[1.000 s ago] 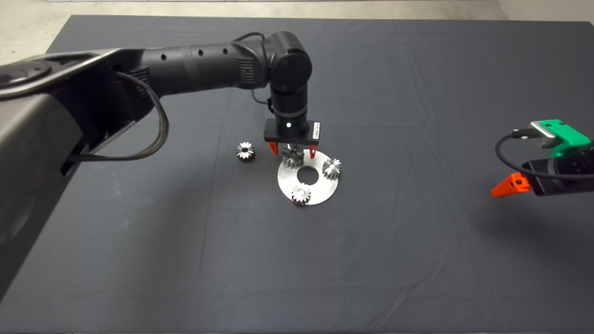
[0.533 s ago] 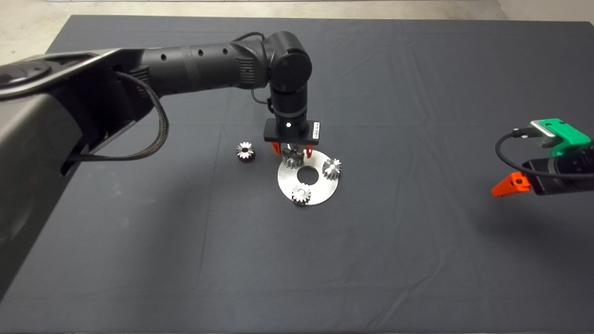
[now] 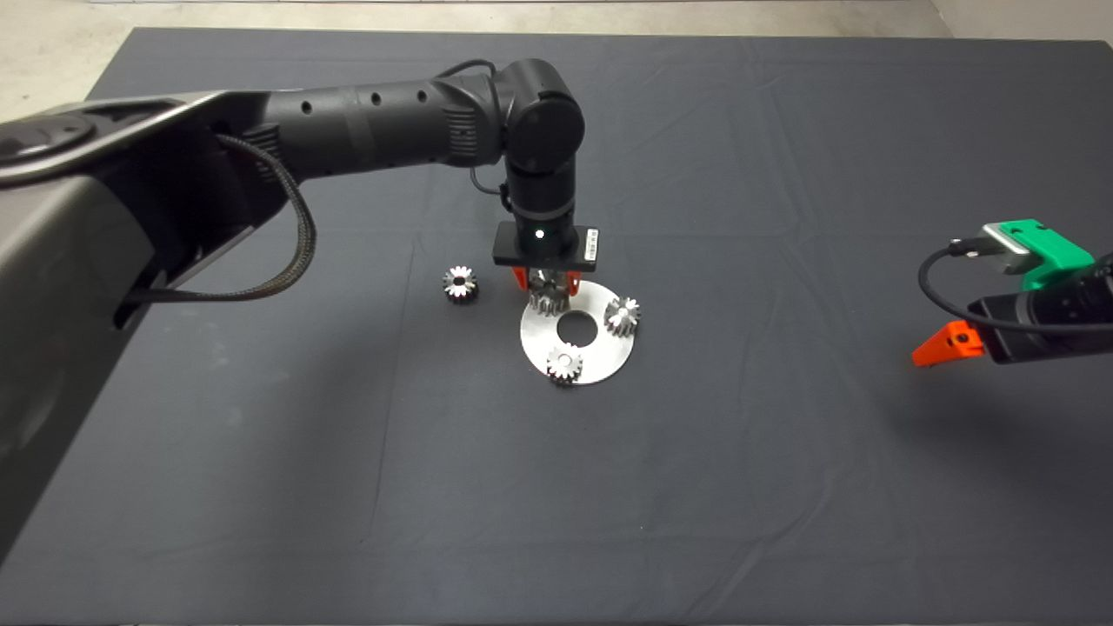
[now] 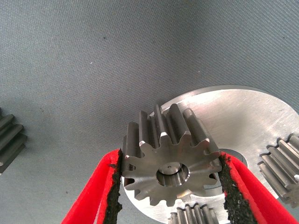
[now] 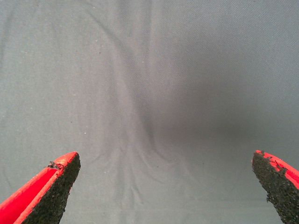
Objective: Remove an incorrectly installed larger gear and replace it with the correct smaller gear
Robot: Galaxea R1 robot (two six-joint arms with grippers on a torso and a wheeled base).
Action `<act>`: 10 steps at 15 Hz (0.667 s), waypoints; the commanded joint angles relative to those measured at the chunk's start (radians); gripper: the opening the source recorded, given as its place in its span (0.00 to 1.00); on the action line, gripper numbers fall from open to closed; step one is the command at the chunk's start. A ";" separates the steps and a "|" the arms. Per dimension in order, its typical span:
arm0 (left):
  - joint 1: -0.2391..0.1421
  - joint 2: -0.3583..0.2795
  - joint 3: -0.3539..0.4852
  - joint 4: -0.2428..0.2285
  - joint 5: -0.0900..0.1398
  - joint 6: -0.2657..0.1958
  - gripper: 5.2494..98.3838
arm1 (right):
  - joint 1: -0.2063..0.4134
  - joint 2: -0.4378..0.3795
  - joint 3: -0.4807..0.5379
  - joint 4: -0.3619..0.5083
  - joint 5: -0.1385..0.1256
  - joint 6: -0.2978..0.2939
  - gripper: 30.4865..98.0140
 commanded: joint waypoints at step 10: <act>-0.051 0.002 0.025 -0.006 0.081 0.020 0.38 | 0.022 0.038 -0.023 0.030 -0.096 0.014 0.98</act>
